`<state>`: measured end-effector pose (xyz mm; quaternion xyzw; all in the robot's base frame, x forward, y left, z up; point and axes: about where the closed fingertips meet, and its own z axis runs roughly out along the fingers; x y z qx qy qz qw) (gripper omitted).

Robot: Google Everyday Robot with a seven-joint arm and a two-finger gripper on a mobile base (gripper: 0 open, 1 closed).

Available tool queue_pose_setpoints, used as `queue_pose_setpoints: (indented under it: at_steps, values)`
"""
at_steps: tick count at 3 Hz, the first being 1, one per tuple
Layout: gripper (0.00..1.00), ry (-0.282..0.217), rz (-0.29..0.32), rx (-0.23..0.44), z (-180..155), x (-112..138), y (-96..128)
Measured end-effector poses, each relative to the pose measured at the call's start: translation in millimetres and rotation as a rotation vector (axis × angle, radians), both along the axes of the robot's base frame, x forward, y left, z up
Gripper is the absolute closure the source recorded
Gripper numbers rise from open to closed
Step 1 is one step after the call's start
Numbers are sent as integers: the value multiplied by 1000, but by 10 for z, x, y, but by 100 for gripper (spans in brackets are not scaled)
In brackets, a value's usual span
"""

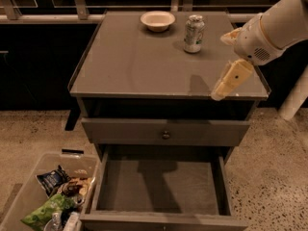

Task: Place 7up can into middle drawer

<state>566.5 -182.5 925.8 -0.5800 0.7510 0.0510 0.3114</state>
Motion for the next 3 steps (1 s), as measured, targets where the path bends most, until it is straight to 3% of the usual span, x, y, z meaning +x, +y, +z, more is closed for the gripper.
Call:
queue_pose_setpoints:
  at_steps: [1,2,3]
  values:
    - [0,18,-4,107,-167,260,7]
    - [0,9,-8,139,-241,460,37]
    - [0,-49,-3,90,-118,684,180]
